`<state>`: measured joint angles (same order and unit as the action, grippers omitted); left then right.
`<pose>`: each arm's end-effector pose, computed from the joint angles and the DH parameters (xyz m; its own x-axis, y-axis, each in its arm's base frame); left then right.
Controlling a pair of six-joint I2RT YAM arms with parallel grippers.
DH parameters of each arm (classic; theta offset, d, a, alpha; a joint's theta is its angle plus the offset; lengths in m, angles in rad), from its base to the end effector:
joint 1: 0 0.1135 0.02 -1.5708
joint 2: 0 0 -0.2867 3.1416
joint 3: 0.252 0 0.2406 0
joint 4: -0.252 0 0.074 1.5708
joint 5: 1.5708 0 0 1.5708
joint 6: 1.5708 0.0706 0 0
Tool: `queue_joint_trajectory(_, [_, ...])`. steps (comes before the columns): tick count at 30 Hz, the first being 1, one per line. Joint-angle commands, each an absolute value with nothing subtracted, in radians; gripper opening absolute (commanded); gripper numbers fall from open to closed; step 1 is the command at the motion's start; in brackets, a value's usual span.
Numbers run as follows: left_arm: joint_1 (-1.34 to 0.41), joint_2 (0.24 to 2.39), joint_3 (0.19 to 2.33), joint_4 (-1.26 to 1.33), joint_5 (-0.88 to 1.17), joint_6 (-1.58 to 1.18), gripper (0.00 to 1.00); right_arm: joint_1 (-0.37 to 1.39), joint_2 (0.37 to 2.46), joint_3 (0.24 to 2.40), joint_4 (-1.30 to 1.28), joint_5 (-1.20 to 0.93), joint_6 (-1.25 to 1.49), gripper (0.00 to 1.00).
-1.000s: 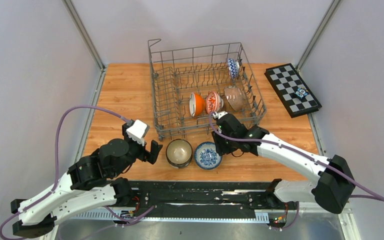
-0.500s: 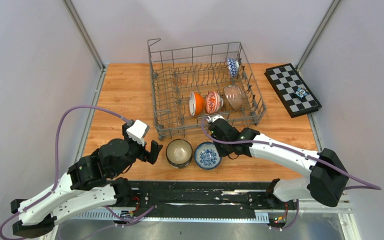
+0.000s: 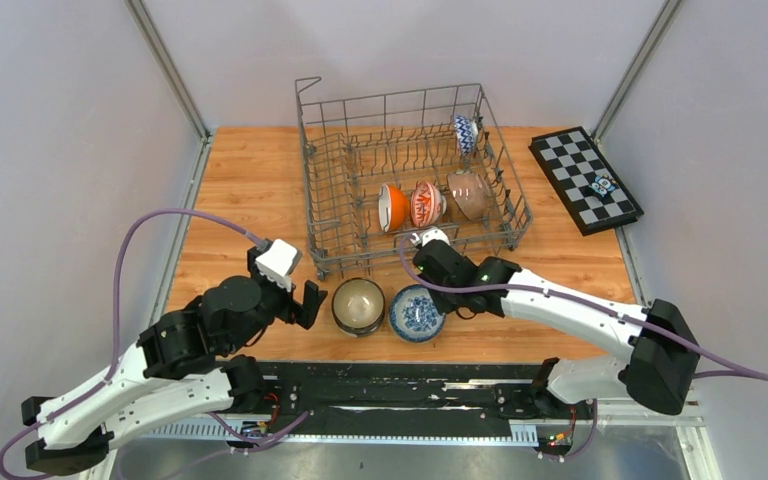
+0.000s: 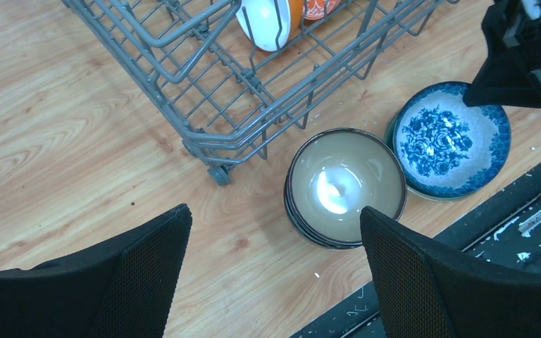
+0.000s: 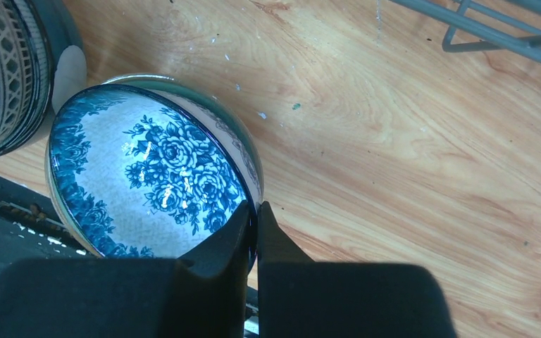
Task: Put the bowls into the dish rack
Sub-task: Pick up the bowl from the center of the board.
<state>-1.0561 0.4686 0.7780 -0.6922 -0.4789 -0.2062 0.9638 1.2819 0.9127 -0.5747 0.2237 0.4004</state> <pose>0.0749 -0.0664 0.3200 -0.2951 0.1526 -0.9432 0.5126 0.8584 -0.0214 0.1618 0.2055 0.2445 -0.7087 -0.3541 -0.6103 -0.4891 0.8699 0.0632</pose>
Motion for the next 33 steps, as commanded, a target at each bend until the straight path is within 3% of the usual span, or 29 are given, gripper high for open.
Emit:
queue_joint_trajectory(1, [-1.052, 0.498, 0.818, -0.725, -0.472, -0.24, 0.91, 1.006, 1.213, 0.97, -0.65, 0.294, 0.408, 0.03])
queue_joint_trajectory(17, [-1.059, 0.655, 0.861, -0.609, -0.193, -0.403, 0.89, 1.185, 1.201, 1.175, -0.811, 0.425, 0.428, 0.03])
queue_joint_trajectory(33, [-1.11, 0.704, 0.759, -0.53, -0.224, -0.54, 0.72, 1.354, 1.281, 1.342, -0.841, 0.484, 0.443, 0.03])
